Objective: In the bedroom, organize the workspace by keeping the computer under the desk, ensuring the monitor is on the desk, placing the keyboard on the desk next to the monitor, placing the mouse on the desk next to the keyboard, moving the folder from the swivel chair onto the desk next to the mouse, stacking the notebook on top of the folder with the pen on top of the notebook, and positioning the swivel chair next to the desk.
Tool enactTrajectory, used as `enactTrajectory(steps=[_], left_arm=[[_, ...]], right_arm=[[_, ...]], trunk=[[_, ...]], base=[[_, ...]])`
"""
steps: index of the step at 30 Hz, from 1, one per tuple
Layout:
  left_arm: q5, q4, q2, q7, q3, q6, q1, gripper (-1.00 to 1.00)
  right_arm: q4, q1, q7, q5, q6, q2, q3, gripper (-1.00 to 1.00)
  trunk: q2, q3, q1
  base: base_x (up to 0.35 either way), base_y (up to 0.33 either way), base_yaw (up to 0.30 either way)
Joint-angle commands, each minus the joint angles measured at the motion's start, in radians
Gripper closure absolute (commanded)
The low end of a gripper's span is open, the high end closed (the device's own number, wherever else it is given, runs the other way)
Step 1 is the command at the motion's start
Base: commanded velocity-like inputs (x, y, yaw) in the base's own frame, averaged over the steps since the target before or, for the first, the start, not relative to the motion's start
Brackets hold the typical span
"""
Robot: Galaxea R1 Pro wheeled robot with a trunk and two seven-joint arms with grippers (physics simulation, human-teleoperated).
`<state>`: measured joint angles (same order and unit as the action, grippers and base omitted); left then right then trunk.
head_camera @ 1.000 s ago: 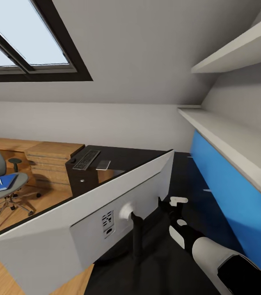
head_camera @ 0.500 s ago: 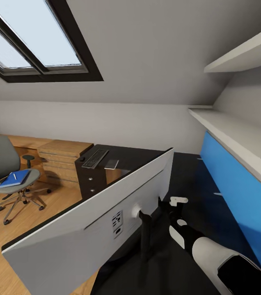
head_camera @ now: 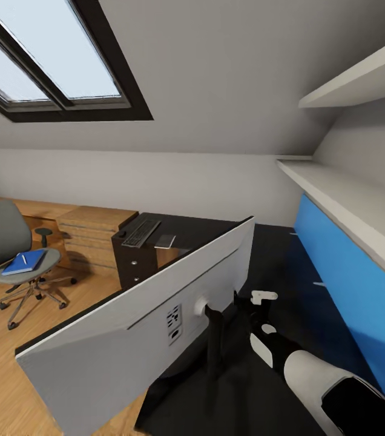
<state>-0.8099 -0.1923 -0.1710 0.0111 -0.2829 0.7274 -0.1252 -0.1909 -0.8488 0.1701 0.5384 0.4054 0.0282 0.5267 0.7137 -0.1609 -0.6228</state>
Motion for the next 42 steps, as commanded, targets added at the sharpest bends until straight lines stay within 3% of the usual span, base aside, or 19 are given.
enactTrajectory(steps=[1, 13, 16, 31, 42], left_arm=[[-0.010, -0.003, -0.001, 0.001, -0.008, 0.002, -0.001, -1.00], [-0.011, -0.003, -0.001, 0.001, -0.009, 0.001, -0.001, -1.00], [-0.011, -0.003, -0.001, 0.001, -0.009, 0.001, -0.001, -1.00], [-0.011, -0.003, -0.001, 0.001, -0.009, 0.001, -0.001, -1.00], [-0.009, -0.003, 0.001, 0.001, -0.009, 0.001, -0.001, -1.00]], right_arm=[[0.001, -0.001, 0.006, 0.005, 0.003, 0.000, 0.008, -1.00], [0.001, -0.001, 0.008, 0.006, 0.019, -0.001, 0.009, -1.00], [0.001, 0.000, 0.009, 0.006, 0.054, 0.000, 0.009, -1.00], [0.003, 0.002, 0.009, 0.012, 0.088, -0.001, 0.007, -1.00], [0.002, 0.002, 0.009, 0.012, 0.089, -0.003, 0.006, -1.00]], trunk=[[0.001, -0.001, 0.000], [0.001, 0.002, 0.000], [0.001, 0.006, 0.000], [0.001, 0.030, 0.000], [0.001, 0.034, 0.000]], base=[[-0.322, 0.000, 0.000], [-0.335, 0.000, 0.000], [-0.274, 0.000, 0.000], [-0.038, 0.005, 0.000], [-0.257, 0.090, 0.000]])
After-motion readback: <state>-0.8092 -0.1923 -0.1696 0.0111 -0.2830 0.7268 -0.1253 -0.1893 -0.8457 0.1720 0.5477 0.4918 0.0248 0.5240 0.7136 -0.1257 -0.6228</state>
